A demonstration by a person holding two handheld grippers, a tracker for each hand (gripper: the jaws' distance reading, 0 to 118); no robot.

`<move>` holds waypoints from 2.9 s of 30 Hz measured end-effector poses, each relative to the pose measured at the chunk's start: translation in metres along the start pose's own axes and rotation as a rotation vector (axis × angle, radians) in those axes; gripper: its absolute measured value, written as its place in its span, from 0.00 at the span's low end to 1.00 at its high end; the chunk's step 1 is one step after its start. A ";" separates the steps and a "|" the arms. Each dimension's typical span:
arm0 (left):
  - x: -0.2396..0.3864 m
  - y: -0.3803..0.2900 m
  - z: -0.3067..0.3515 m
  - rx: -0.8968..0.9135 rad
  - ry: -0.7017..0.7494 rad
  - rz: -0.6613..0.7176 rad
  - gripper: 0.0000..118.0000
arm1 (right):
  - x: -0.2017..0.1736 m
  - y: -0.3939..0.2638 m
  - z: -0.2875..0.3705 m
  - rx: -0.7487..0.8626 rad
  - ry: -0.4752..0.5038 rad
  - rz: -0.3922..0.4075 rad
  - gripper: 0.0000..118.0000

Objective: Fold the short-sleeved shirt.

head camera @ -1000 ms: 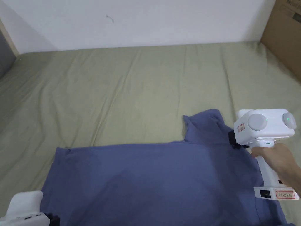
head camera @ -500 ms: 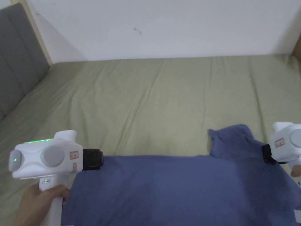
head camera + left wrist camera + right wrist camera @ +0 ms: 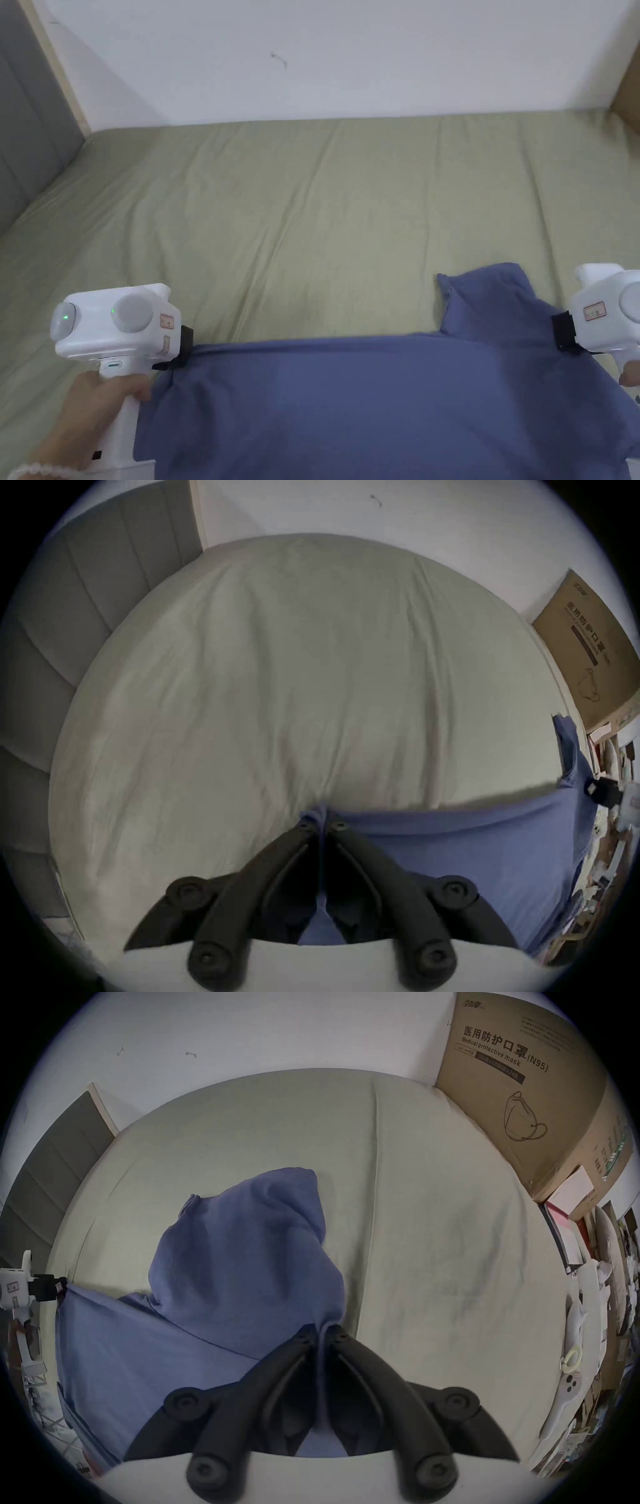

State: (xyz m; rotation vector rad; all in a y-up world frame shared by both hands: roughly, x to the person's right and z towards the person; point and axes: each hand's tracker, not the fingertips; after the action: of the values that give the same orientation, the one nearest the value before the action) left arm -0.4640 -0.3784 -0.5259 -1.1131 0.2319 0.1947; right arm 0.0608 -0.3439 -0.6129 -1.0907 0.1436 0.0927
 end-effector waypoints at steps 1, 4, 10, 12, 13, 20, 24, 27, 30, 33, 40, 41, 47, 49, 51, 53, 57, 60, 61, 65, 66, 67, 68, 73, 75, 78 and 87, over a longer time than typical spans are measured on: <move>0.001 0.001 0.004 -0.001 0.005 -0.026 0.01 | 0.002 0.000 0.001 0.002 0.002 0.001 0.03; -0.002 0.005 0.024 0.013 0.009 -0.043 0.01 | 0.004 0.001 0.013 0.016 0.009 -0.003 0.03; -0.012 -0.012 0.090 0.094 -0.010 -0.068 0.01 | 0.008 -0.018 0.058 0.065 0.027 0.029 0.03; -0.014 -0.025 0.118 0.127 -0.007 -0.083 0.01 | 0.011 -0.031 0.081 0.086 0.041 0.040 0.03; -0.016 -0.033 0.131 0.139 -0.012 -0.087 0.01 | 0.015 -0.039 0.089 0.098 0.048 0.046 0.03; -0.031 -0.123 0.193 0.158 -0.021 -0.129 0.01 | 0.023 -0.133 0.162 0.092 0.071 0.039 0.03; -0.041 -0.184 0.200 0.102 -0.013 -0.155 0.01 | 0.024 -0.205 0.177 0.046 0.065 0.038 0.03; -0.052 -0.225 0.195 0.061 -0.037 -0.148 0.01 | 0.023 -0.255 0.172 0.005 0.065 0.017 0.03; -0.057 -0.252 0.185 0.019 -0.059 -0.093 0.14 | 0.030 -0.288 0.151 -0.026 0.063 -0.015 0.06; -0.059 -0.265 0.186 0.023 -0.038 -0.070 0.37 | 0.028 -0.295 0.158 -0.016 0.024 -0.022 0.14; -0.067 -0.252 0.209 0.093 -0.060 -0.004 0.89 | 0.012 -0.266 0.185 0.115 -0.044 0.016 0.75; -0.066 -0.248 0.213 0.107 -0.103 0.027 0.89 | 0.003 -0.262 0.195 0.154 -0.027 0.011 0.75; -0.055 -0.246 0.221 0.132 -0.262 0.126 0.00 | -0.051 -0.244 0.187 0.225 0.012 0.081 0.03; -0.064 -0.245 0.195 0.115 -0.180 0.073 0.00 | -0.065 -0.245 0.177 0.221 0.055 0.054 0.00; -0.067 -0.250 0.192 0.122 -0.177 0.078 0.00 | -0.078 -0.245 0.171 0.216 0.067 0.034 0.00; -0.064 -0.255 0.203 0.122 -0.192 0.105 0.02 | -0.090 -0.247 0.165 0.203 0.071 0.030 0.00; -0.082 -0.263 0.200 0.077 -0.183 0.173 0.98 | -0.101 -0.249 0.158 0.168 0.108 0.024 0.00; -0.095 -0.276 0.191 0.077 -0.194 0.199 0.99 | -0.106 -0.254 0.151 0.145 0.114 0.029 0.00; -0.100 -0.280 0.185 0.068 -0.214 0.234 0.99 | -0.108 -0.255 0.148 0.134 0.116 0.034 0.00; -0.112 -0.290 0.153 -0.023 -0.340 0.362 0.96 | -0.111 -0.260 0.138 0.087 0.126 0.044 0.00; -0.111 -0.293 0.149 -0.026 -0.383 0.398 0.87 | -0.112 -0.261 0.137 0.083 0.126 0.045 0.00; -0.111 -0.297 0.141 -0.032 -0.425 0.423 0.74 | -0.112 -0.262 0.137 0.078 0.125 0.046 0.00; -0.109 -0.297 0.137 -0.041 -0.425 0.441 0.60 | -0.112 -0.262 0.137 0.075 0.125 0.043 0.00; -0.119 -0.293 0.130 -0.012 -0.386 0.444 0.11 | -0.111 -0.264 0.143 0.100 0.122 0.017 0.00; -0.115 -0.288 0.139 -0.011 -0.374 0.435 0.11 | -0.109 -0.265 0.149 0.128 0.127 0.007 0.00; -0.098 -0.274 0.163 0.045 -0.315 0.335 0.11 | -0.105 -0.269 0.155 0.160 0.121 -0.013 0.00; 0.042 -0.226 0.275 0.295 -0.220 -0.115 0.11 | -0.069 -0.279 0.162 0.202 0.115 -0.124 0.00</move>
State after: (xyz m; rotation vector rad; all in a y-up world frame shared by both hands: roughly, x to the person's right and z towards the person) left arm -0.3386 -0.2258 -0.2270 -0.8013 -0.0014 0.1729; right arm 0.0446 -0.3280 -0.2837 -0.9010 0.1841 -0.0944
